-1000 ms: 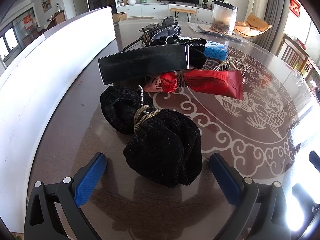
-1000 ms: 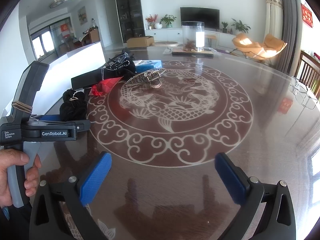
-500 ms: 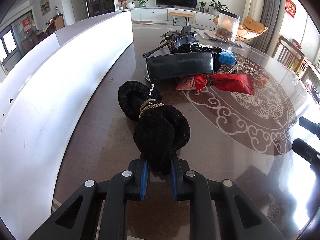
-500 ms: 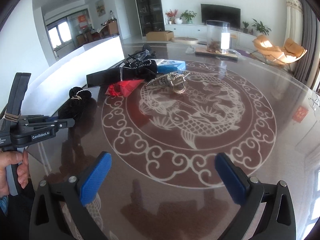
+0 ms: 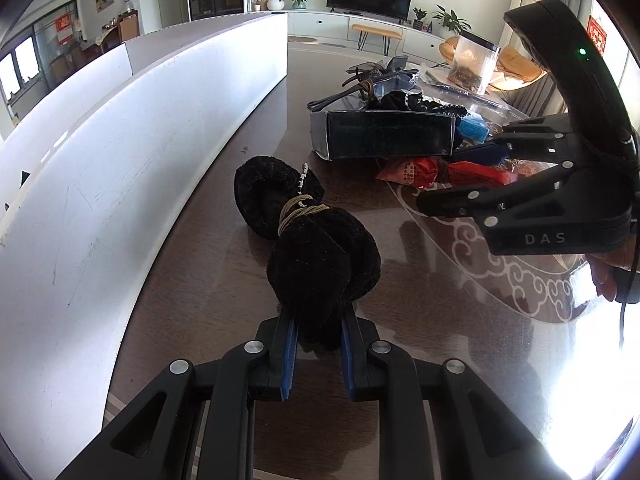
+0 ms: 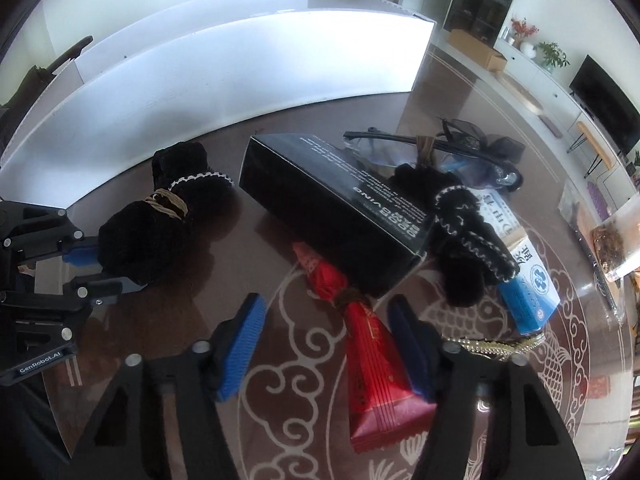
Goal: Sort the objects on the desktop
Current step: 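Grasp the red snack packet with the right tool while the left tool holds the pouch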
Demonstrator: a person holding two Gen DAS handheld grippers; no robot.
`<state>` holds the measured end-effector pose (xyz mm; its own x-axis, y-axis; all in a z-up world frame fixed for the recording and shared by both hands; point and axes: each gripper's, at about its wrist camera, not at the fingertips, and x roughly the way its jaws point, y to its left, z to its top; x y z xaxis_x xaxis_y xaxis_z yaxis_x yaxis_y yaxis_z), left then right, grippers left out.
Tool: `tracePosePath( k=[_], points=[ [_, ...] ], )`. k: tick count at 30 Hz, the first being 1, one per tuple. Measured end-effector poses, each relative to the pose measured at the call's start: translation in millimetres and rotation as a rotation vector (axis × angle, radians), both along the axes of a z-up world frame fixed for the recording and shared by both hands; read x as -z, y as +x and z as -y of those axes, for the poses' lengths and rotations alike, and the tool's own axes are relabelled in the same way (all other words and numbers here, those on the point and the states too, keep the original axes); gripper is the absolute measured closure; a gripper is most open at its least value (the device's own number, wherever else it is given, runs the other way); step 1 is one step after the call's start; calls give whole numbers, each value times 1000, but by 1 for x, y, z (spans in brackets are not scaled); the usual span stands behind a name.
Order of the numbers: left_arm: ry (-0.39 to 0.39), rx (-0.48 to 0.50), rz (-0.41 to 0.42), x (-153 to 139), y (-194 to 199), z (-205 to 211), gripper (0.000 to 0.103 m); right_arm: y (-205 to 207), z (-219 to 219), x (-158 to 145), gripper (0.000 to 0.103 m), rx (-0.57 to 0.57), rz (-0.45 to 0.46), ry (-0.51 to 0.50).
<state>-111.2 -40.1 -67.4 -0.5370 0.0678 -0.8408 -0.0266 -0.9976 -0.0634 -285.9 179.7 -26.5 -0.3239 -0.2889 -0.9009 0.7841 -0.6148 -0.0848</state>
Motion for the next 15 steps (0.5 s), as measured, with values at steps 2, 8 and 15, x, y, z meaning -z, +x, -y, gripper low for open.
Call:
tracePosePath(
  k=[2, 8, 15],
  points=[
    [2, 2, 0, 0, -2, -1, 85, 0, 1, 7, 83, 13, 30, 10],
    [-17, 98, 1, -1, 0, -23, 85, 41, -30, 5, 83, 68, 17, -43],
    [59, 260, 1, 0, 16, -79, 85, 133, -145, 3, 83, 333, -91, -116]
  ],
)
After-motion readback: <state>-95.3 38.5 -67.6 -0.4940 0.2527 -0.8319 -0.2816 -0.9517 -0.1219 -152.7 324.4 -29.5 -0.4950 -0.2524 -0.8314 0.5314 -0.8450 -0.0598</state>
